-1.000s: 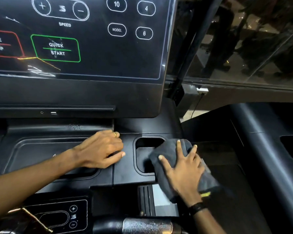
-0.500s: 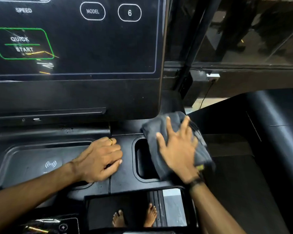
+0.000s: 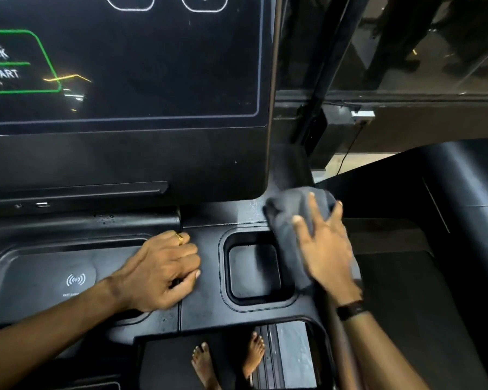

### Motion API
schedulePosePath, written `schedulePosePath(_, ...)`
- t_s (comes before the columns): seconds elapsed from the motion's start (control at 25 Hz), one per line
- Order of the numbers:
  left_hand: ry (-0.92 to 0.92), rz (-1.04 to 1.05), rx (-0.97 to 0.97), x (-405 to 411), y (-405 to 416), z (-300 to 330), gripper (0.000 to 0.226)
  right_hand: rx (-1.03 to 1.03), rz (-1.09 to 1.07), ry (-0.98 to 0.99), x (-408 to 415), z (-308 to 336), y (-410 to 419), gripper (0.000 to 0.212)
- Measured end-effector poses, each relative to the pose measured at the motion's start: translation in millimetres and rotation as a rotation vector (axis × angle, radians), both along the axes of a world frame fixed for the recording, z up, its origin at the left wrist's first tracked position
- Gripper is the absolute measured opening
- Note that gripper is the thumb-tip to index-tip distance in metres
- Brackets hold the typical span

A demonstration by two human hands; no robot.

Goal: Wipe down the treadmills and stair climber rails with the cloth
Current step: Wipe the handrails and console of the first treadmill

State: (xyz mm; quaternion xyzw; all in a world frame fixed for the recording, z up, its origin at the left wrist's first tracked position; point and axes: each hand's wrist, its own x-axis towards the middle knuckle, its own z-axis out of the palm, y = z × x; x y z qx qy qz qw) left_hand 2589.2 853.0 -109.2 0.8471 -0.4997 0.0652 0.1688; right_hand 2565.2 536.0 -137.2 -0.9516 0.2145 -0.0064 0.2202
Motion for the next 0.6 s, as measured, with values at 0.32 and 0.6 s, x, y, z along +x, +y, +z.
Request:
schedulePosePath(0.32,-0.025,-0.019,0.007,1,-1,3,0.028,-0.068,0.087,0.067,109,29,21,0.065)
schedulePosePath(0.6,-0.004,-0.002,0.007,1,-2,3,0.029,0.347,-0.271,0.164,81,-3,-46,0.067)
